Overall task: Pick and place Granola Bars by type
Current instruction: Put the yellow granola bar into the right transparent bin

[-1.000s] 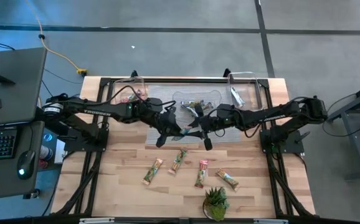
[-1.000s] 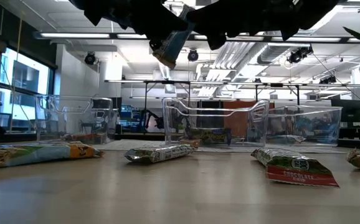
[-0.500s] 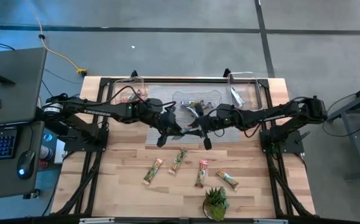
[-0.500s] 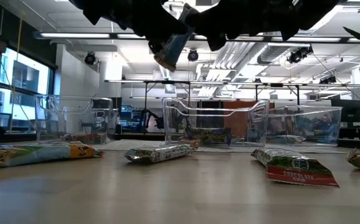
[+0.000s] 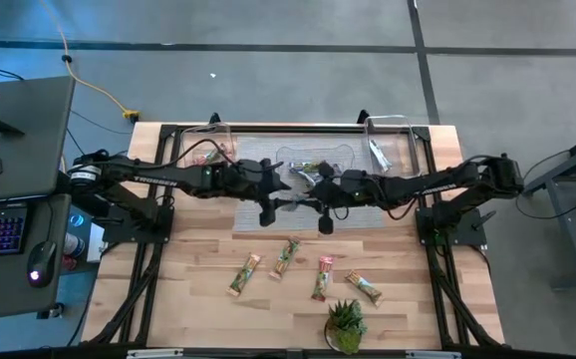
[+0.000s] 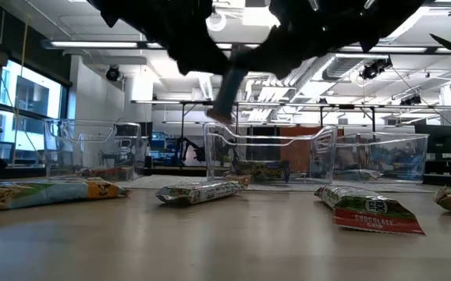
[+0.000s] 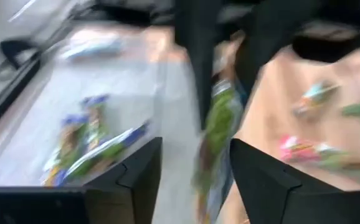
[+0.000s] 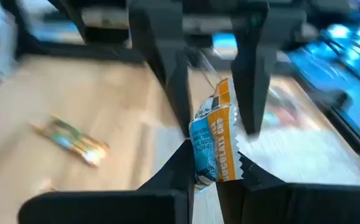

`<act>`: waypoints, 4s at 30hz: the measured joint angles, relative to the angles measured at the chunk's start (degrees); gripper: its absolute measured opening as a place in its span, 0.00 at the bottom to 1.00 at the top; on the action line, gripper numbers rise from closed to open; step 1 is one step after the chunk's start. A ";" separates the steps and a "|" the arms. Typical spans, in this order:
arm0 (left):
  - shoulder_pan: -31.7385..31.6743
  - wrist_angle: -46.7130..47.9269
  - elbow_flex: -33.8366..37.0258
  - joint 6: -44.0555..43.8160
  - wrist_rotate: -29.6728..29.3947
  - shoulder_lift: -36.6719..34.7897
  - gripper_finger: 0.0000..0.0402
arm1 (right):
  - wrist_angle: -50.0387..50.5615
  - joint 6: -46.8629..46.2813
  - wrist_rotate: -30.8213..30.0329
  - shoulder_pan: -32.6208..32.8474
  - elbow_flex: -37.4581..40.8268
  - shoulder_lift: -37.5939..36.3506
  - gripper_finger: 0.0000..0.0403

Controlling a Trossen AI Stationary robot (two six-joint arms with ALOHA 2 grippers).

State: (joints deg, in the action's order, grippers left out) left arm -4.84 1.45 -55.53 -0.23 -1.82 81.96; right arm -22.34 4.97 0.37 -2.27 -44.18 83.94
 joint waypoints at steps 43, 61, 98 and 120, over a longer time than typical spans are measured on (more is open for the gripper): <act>-0.03 10.60 0.02 -0.39 -0.55 -0.05 0.52 | 64.30 -27.60 -45.09 -27.44 0.02 -15.62 0.14; -0.03 16.19 0.02 -4.75 3.59 -0.05 0.52 | 49.06 -9.68 -42.93 -19.82 0.11 -16.50 0.34; 30.49 30.89 -0.09 -57.68 -1.73 15.62 0.52 | -2.13 -1.73 -3.33 12.65 0.04 0.48 0.34; 30.31 25.90 0.01 -44.00 -2.09 16.03 0.08 | -8.38 -3.61 -3.39 15.09 0.02 7.23 0.34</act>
State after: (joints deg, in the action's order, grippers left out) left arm 25.47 27.35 -55.52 -44.23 -3.91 98.00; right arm -30.72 1.37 -3.03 12.82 -44.16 91.18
